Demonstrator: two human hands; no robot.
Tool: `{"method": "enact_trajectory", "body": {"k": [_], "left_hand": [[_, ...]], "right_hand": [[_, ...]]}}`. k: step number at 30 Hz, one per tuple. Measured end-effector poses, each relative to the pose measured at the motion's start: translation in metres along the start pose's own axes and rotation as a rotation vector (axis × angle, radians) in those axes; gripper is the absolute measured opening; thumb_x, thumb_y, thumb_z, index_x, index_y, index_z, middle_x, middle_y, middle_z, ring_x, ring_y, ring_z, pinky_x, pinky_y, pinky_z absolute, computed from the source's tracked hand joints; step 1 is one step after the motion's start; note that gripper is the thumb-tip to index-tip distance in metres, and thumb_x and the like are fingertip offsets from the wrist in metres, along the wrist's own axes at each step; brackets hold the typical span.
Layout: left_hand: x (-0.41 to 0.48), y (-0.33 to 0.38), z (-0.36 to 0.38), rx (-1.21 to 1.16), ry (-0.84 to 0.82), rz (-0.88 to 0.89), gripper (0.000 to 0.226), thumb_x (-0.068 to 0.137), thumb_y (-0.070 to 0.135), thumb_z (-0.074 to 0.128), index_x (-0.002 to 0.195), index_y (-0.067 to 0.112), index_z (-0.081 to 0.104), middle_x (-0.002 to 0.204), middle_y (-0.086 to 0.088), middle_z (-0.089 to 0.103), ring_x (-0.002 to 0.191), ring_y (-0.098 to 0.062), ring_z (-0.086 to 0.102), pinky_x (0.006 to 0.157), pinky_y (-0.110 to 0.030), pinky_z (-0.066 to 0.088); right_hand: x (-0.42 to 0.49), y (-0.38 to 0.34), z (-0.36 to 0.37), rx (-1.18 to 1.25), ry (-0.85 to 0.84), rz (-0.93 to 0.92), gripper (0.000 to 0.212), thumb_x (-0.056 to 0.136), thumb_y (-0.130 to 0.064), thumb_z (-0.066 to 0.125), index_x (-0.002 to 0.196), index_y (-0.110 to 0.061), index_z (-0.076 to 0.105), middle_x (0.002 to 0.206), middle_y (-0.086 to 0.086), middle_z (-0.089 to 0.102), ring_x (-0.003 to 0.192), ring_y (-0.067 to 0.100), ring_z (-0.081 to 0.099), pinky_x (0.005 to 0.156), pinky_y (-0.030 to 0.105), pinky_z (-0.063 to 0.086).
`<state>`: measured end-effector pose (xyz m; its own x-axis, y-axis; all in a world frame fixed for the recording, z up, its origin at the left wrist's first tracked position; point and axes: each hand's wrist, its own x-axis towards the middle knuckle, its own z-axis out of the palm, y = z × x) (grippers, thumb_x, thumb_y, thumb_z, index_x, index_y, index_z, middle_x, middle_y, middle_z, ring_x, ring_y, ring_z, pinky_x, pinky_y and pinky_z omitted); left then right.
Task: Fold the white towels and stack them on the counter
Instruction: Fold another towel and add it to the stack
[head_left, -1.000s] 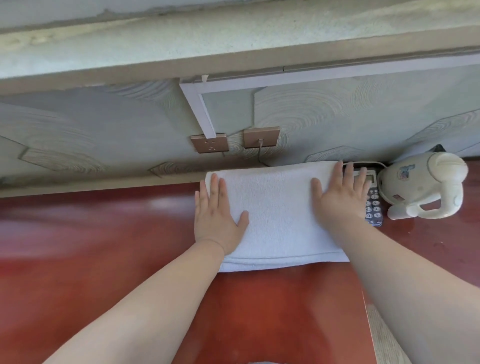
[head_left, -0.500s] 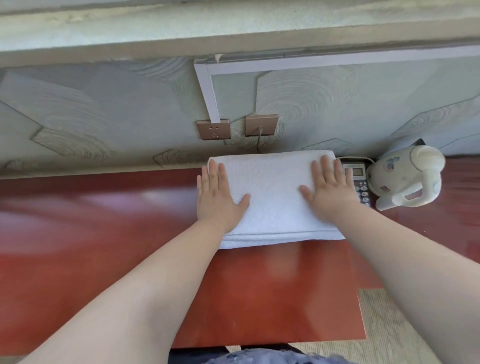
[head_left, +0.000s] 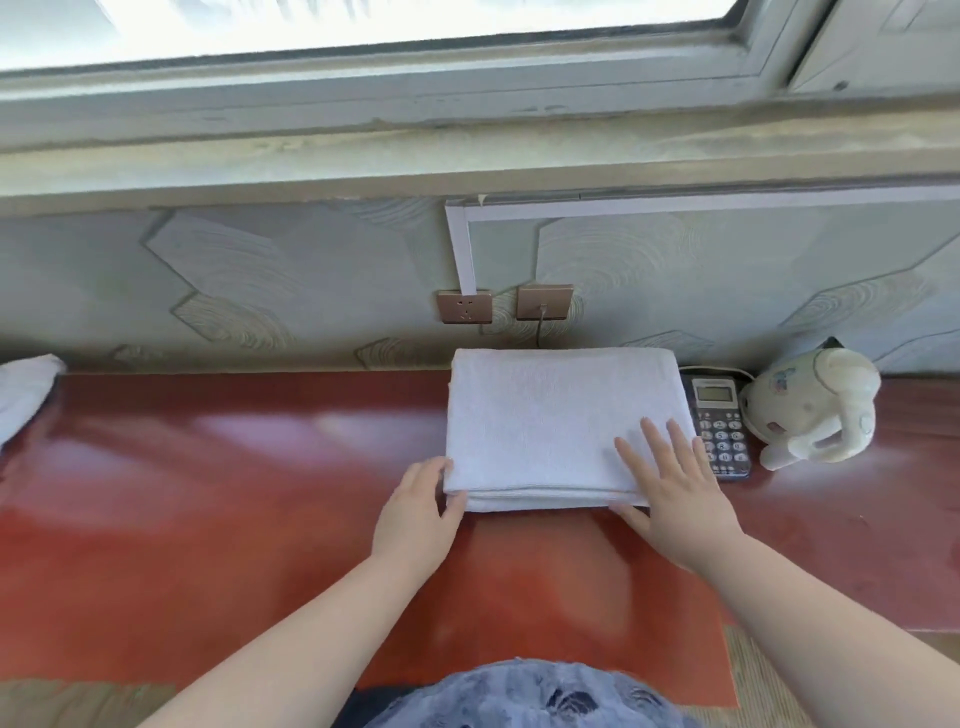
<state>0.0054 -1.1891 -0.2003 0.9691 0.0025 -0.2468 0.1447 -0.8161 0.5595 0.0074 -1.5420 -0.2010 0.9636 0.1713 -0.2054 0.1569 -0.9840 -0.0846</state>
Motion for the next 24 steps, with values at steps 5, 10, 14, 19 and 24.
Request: {"method": "enact_trajectory", "body": {"k": [5,10,14,19,24], "left_hand": [[0.011,0.014,-0.014,0.094,-0.055,0.031,0.005,0.097,0.030,0.063,0.100,0.027,0.062,0.089,0.010,0.057,0.084,-0.015,0.054,0.075,-0.031,0.045],[0.003,0.012,-0.018,0.096,-0.053,-0.033,0.009,0.098,0.031,0.059,0.091,0.031,0.056,0.087,0.011,0.059,0.084,-0.017,0.056,0.073,-0.033,0.047],[-0.011,0.007,-0.022,0.149,-0.124,0.007,0.007,0.101,0.037,0.049,0.106,0.034,0.049,0.101,0.014,0.061,0.092,-0.017,0.060,0.077,-0.034,0.049],[-0.036,-0.029,-0.056,0.294,-0.073,-0.044,0.030,0.098,0.044,0.052,0.126,0.033,0.052,0.125,0.010,0.060,0.113,-0.020,0.061,0.095,-0.035,0.047],[-0.058,-0.084,-0.110,0.231,0.042,-0.195,0.025,0.096,0.044,0.053,0.119,0.033,0.057,0.117,0.011,0.063,0.111,-0.017,0.062,0.094,-0.032,0.048]], "right_hand": [[0.005,-0.019,-0.005,0.030,0.193,-0.134,0.034,0.067,-0.020,0.094,0.085,-0.014,0.066,0.084,0.003,0.059,0.079,0.032,0.060,0.064,0.042,0.053],[0.001,-0.019,-0.011,-0.097,0.223,-0.193,0.035,0.059,-0.006,0.092,0.073,-0.015,0.062,0.065,0.001,0.052,0.062,0.031,0.053,0.053,0.040,0.044],[-0.011,-0.026,-0.007,-0.101,0.206,-0.129,0.031,0.061,-0.014,0.089,0.079,-0.015,0.064,0.072,0.003,0.053,0.067,0.033,0.053,0.059,0.042,0.045],[0.004,-0.068,-0.018,0.111,0.163,-0.199,0.029,0.072,-0.031,0.085,0.092,-0.020,0.067,0.091,-0.003,0.058,0.081,0.027,0.059,0.068,0.039,0.048],[0.035,-0.158,-0.033,0.220,-0.009,-0.091,0.034,0.097,-0.052,0.050,0.121,-0.029,0.058,0.110,-0.009,0.061,0.105,0.017,0.058,0.081,0.032,0.045]]}}
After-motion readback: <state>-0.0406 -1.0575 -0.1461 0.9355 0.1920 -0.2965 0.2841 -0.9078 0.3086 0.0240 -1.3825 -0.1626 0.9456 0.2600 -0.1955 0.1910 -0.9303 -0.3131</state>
